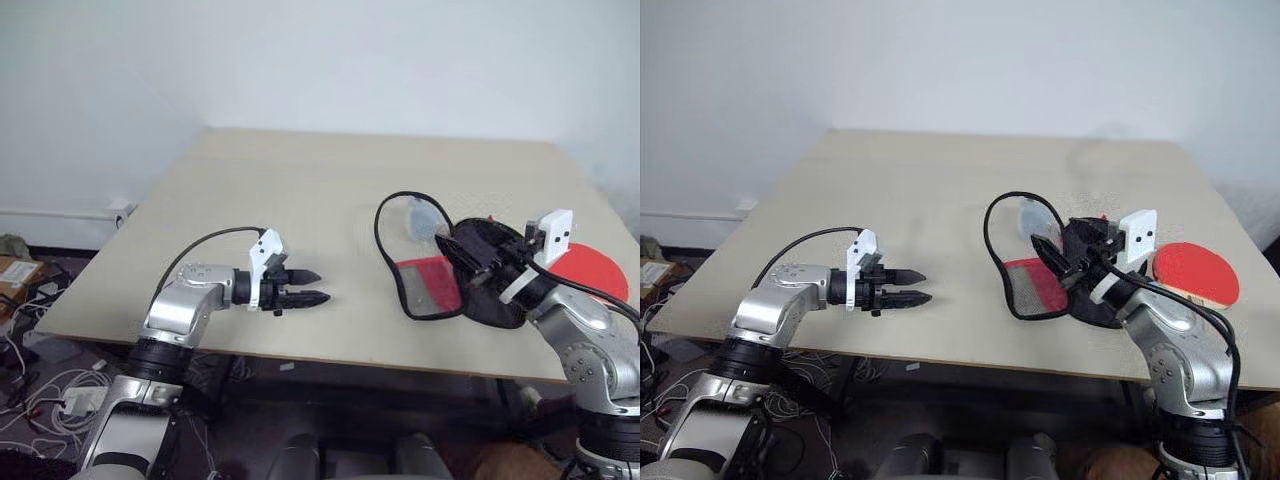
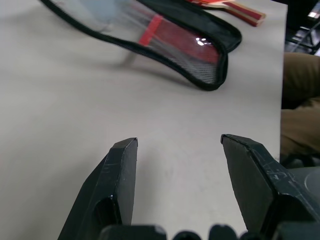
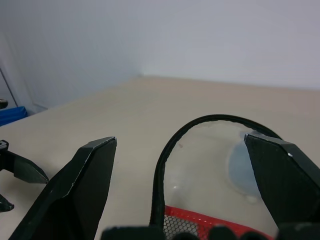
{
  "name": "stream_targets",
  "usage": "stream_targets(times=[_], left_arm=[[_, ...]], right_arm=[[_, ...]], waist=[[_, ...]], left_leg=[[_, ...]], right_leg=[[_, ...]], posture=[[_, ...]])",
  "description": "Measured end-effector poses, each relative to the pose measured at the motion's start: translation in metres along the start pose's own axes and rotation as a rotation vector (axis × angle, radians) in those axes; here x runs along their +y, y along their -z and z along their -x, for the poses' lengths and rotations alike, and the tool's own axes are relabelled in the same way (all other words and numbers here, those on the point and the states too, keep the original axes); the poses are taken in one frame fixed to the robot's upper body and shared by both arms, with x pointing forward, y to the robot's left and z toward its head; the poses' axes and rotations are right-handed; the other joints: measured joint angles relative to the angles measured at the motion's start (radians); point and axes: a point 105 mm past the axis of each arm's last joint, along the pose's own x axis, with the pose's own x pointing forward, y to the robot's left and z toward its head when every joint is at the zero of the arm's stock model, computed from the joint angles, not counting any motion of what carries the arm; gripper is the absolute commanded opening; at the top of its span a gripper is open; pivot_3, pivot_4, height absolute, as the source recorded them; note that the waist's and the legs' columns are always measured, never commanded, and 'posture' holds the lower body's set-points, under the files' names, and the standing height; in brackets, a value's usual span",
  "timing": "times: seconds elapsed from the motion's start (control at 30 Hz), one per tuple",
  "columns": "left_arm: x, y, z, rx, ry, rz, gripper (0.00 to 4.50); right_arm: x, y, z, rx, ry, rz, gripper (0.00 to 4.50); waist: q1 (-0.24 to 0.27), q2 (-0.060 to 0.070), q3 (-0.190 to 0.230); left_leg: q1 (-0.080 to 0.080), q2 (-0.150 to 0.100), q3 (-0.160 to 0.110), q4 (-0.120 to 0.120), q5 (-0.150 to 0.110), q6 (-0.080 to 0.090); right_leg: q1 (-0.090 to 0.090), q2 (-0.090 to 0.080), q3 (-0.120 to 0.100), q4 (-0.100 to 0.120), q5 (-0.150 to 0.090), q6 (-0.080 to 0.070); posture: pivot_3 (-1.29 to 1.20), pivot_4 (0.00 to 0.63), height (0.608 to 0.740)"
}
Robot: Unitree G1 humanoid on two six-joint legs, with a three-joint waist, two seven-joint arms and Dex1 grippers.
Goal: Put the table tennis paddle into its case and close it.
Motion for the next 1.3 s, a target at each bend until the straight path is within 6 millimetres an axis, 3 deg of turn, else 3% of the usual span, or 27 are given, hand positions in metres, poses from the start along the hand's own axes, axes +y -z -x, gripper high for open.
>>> stream_targets(times=[0.2,0.37,0.67,0.87,1.1,1.3], left_arm=[[0.000,0.002,0.000,0.002,-0.003,0.002,2.79],[-0.004,0.001,-0.006,-0.017,0.024,0.007,2.79],[-0.011,-0.019,-0.011,-0.034,0.108,-0.011,2.79],[-0.017,-0.014,-0.029,0.004,0.162,-0.019,2.79],[-0.017,-0.020,-0.031,0.019,0.199,-0.053,2.79],[-0.019,-0.018,-0.042,0.017,0.228,-0.055,2.79]], right_arm=[[-0.006,-0.001,-0.001,0.002,0.020,0.005,4.44],[-0.025,-0.006,0.007,-0.017,0.129,0.014,4.44],[-0.106,0.008,0.032,0.105,0.590,0.035,4.44],[-0.165,0.037,0.084,0.304,0.899,-0.023,4.44],[-0.187,0.064,0.120,0.534,1.015,-0.173,4.44],[-0.183,0.089,0.133,0.692,1.007,-0.354,4.44]], waist=[[0.000,0.000,0.000],[0.000,-0.001,0.000],[-0.001,0.000,0.000],[-0.001,0.000,0.001],[-0.007,0.004,0.002],[-0.004,0.004,0.002]], left_leg=[[0.000,0.000,0.000,0.001,0.000,0.000],[0.000,0.000,0.000,0.000,0.000,0.000],[0.000,0.000,0.001,0.001,0.000,0.000],[0.000,-0.001,0.001,0.000,0.000,0.000],[0.001,0.000,0.003,0.000,0.000,0.001],[0.001,-0.001,0.002,0.001,0.000,0.001]], right_leg=[[0.000,0.000,0.000,0.000,0.000,0.000],[0.001,0.000,0.000,0.000,0.000,0.000],[0.001,0.000,0.000,0.000,0.000,0.000],[0.001,0.000,0.001,0.000,0.002,-0.004],[0.001,0.000,0.003,0.000,0.000,-0.001],[0.002,0.000,0.003,0.000,0.000,0.000]], posture=[[0.00,0.000,0.740],[0.00,0.000,0.740],[0.00,0.000,0.740],[0.00,0.000,0.740],[0.00,0.000,0.740],[0.00,0.000,0.740]])
